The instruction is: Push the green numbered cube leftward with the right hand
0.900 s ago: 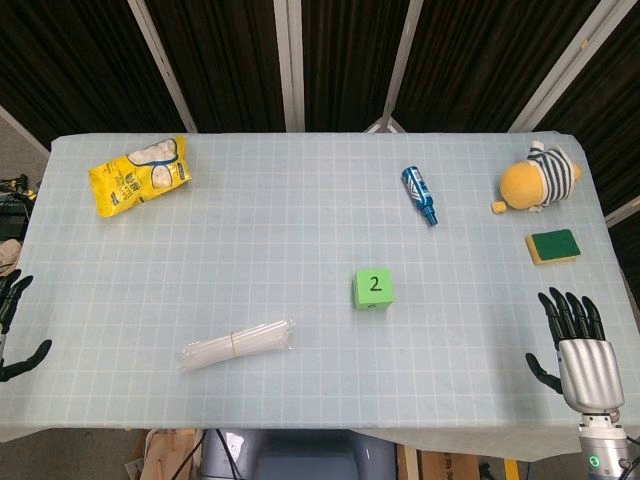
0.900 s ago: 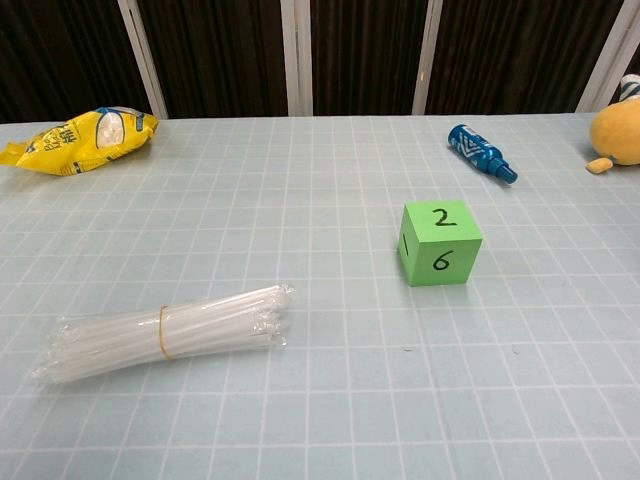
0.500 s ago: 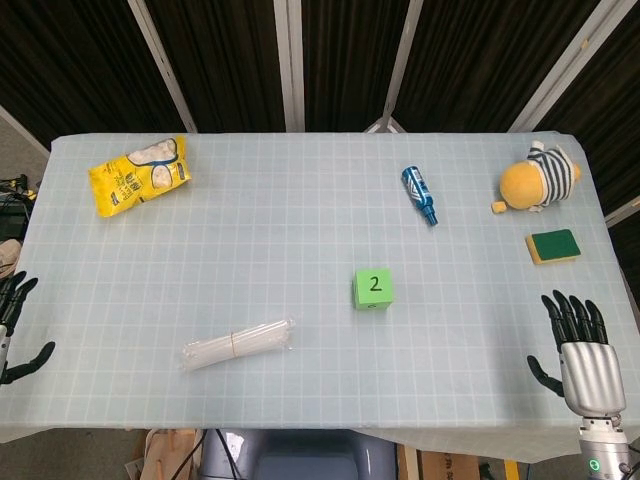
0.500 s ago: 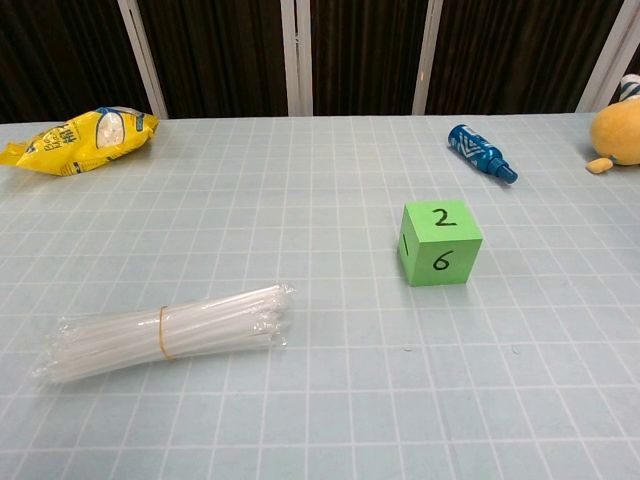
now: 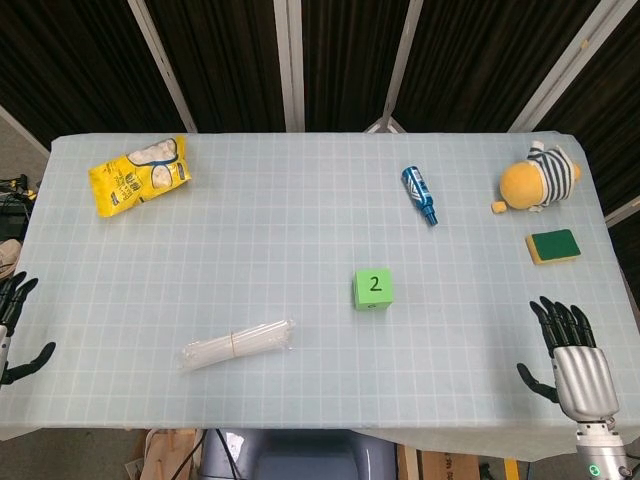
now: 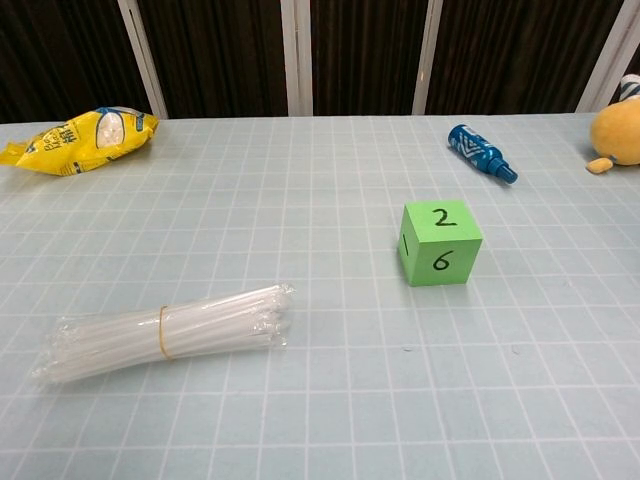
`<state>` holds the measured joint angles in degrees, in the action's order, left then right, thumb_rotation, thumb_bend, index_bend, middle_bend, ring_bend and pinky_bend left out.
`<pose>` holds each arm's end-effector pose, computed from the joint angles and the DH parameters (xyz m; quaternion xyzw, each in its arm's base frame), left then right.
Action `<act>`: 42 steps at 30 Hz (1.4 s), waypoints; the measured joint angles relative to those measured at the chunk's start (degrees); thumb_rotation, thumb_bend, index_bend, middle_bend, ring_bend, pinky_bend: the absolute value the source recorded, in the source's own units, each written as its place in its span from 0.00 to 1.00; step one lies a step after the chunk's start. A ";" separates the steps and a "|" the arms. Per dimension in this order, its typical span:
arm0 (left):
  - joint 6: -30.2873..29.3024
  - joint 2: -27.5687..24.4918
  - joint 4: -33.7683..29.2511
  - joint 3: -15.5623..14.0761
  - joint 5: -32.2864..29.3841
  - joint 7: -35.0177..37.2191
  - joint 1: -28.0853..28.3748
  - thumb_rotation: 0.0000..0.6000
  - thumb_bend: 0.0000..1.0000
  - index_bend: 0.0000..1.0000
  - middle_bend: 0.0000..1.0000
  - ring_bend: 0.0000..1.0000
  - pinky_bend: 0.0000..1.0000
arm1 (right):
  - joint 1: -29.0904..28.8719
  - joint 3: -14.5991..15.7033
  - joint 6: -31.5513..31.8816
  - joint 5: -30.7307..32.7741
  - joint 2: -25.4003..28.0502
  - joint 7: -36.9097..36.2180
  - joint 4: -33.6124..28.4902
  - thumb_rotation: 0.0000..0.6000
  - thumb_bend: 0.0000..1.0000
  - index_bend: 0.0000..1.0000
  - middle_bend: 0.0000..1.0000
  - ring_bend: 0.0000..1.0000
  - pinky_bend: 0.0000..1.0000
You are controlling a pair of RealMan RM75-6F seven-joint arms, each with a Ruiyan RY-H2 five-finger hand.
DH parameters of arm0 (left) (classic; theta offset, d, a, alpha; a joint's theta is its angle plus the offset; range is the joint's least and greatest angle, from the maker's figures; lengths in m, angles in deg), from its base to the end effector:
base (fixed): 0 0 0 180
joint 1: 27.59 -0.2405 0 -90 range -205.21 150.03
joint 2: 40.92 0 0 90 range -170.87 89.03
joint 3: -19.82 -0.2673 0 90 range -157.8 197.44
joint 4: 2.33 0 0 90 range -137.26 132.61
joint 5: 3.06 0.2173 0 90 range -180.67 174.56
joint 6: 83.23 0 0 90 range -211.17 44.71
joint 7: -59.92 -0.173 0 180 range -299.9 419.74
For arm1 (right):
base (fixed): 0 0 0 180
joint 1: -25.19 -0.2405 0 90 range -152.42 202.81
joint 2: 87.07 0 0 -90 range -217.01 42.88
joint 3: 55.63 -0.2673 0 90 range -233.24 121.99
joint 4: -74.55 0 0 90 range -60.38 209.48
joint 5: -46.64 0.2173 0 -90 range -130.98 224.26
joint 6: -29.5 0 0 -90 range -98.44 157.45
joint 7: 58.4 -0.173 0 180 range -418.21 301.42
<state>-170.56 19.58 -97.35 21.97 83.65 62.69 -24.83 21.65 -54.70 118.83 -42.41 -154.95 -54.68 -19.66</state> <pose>-0.3227 0.1966 0.1769 -0.5796 -0.3963 -0.3990 0.5897 -0.3078 -0.1888 0.1308 0.5983 -0.3906 0.4034 0.5716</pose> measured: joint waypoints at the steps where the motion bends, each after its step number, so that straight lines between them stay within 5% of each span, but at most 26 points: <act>1: 0.16 -0.07 -0.03 0.11 -0.23 0.20 0.10 1.00 0.34 0.03 0.00 0.00 0.00 | -0.10 0.03 -0.50 -0.08 0.07 0.17 -0.20 1.00 0.27 0.07 0.17 0.18 0.10; 7: 0.12 0.06 0.08 0.15 -0.08 -0.14 0.20 1.00 0.34 0.03 0.00 0.00 0.00 | -1.49 -1.50 -1.16 -0.83 -0.35 -0.26 -1.02 1.00 0.27 0.07 0.46 0.47 0.41; 13: 0.83 0.57 -0.32 -0.02 -0.23 -2.00 0.54 1.00 0.34 0.03 0.00 0.00 0.00 | -7.21 -4.50 -9.95 1.72 2.16 1.48 -4.77 1.00 0.31 0.07 0.59 0.60 0.53; 22: 1.56 0.50 -0.43 0.36 -1.46 -2.04 0.82 1.00 0.34 0.03 0.00 0.00 0.00 | -21.75 -11.06 -29.56 19.71 4.60 13.76 -11.87 1.00 0.70 0.11 0.81 0.79 0.65; 30: 1.70 0.22 -0.44 0.53 -1.97 -1.38 0.83 1.00 0.34 0.03 0.00 0.00 0.00 | -31.86 -13.73 -36.14 36.26 1.69 25.13 -13.22 1.00 0.78 0.11 0.82 0.79 0.65; 42: 2.22 -0.52 -0.35 0.74 -2.65 0.33 0.93 1.00 0.34 0.03 0.00 0.00 0.00 | -47.07 -12.25 -36.58 60.98 -3.61 41.41 -12.26 1.00 0.78 0.12 0.82 0.79 0.65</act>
<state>-168.34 19.05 -97.71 22.72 81.00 63.01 -23.90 -25.42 -66.95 82.25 18.57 -158.56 -13.27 -31.93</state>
